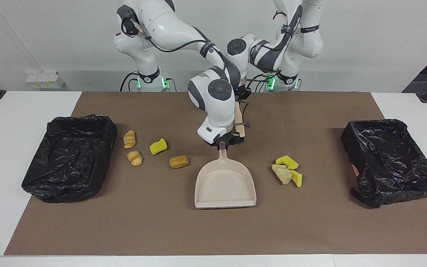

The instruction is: Sweep and dump trash in bin

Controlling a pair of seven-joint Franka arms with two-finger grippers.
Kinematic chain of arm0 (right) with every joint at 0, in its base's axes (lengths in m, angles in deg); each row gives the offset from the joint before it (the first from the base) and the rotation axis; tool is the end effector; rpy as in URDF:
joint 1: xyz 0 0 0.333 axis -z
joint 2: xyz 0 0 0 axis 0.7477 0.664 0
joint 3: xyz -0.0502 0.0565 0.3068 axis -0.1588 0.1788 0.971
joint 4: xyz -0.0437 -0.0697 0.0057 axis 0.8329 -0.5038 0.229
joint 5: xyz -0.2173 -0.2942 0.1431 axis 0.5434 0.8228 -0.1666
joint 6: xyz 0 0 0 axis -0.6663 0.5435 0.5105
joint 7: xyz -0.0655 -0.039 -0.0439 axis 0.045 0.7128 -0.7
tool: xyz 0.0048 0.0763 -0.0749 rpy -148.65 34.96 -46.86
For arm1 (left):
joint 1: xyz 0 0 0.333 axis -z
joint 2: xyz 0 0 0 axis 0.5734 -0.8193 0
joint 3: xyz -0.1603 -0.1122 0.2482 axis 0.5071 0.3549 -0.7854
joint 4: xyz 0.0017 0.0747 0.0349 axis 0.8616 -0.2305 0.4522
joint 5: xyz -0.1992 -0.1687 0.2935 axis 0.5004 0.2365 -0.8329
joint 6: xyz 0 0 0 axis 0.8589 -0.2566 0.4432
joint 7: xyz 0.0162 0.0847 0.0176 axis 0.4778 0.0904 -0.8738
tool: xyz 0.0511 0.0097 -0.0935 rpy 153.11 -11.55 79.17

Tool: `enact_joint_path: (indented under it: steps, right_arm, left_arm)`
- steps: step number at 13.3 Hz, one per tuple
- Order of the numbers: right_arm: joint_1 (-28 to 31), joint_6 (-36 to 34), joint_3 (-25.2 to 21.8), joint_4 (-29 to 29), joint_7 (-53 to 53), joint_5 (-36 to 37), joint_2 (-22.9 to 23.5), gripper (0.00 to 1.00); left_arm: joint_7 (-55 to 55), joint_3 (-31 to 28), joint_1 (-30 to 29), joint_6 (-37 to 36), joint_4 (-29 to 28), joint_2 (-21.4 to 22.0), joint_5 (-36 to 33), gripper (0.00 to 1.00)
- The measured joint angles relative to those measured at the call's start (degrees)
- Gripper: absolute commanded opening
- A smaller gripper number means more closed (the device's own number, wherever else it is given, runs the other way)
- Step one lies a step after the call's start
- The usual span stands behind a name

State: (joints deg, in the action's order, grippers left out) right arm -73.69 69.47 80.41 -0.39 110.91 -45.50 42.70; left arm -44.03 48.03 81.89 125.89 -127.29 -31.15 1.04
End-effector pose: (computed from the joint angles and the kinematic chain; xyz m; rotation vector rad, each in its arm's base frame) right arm 0.5967 0.3637 0.3934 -3.0733 -0.0698 0.0508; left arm 0.3091 -0.3471 0.3672 -3.0264 0.0670 0.2316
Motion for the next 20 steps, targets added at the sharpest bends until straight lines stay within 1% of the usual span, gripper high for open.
enact_joint_path:
  steps: [3,5,7,9,10,11,13,15,16,17,18,20]
  right_arm:
    - [4.72,-4.75,0.0,0.0,-10.56,-0.07,-3.87,0.0]
    - [6.52,-8.86,-0.02,0.08,-18.65,-0.1,-5.66,0.0]
    - [6.9,-12.19,0.0,0.27,-26.86,-0.04,-6.33,0.0]
    - [6.8,-14.31,0.21,0.53,-33.9,0.06,-6.46,0.0]
    - [6.7,-14.82,0.28,0.84,-38.68,0.24,-6.55,0.0]
    - [6.54,-15.03,0.3,1.22,-43.16,0.4,-6.7,0.0]
    - [6.4,-15.89,0.3,2.16,-50.98,0.58,-7.18,0.0]
    - [6.37,-16.06,0.28,4.06,-58.21,0.8,-8.23,0.0]
    - [6.21,-15.9,0.29,5.37,-61.69,2.08,-8.96,0.0]
    - [6.1,-15.42,0.32,6.5,-65.21,3.72,-9.5,0.0]
    - [6.04,-14.33,0.33,7.69,-68.67,4.96,-9.82,0.0]
    - [5.96,-12.02,0.34,9.59,-71.78,6.74,-9.9,0.0]
  left_arm:
    - [6.59,-0.11,-7.6,-5.69,0.57,4.08,-0.35,0.0]
    - [14.39,-0.22,-15.09,-9.23,2.87,6.32,-2.29,0.0]
    - [21.32,-0.43,-22.55,-10.18,6.23,6.09,-4.58,0.0]
    - [27.96,-0.51,-29.48,-10.17,10.44,3.15,-6.36,0.0]
    - [30.62,-0.52,-32.42,-10.1,13.27,0.54,-7.78,0.0]
    - [32.49,-0.54,-34.48,-9.71,16.23,-2.67,-9.64,0.0]
    - [34.04,-0.47,-37.24,-6.66,22.04,-10.26,-11.81,0.0]
    - [34.64,-0.42,-38.91,-4.89,25.64,-16.57,-12.27,0.0]
    - [34.68,-0.33,-38.99,-3.71,25.88,-18.55,-12.27,0.0]
    - [34.67,0.12,-38.95,-2.3,25.48,-19.53,-12.26,0.0]
    - [34.64,0.67,-38.89,-0.54,24.21,-19.81,-12.23,0.0]
    - [34.6,1.42,-38.78,2.33,21.18,-19.4,-11.57,0.0]
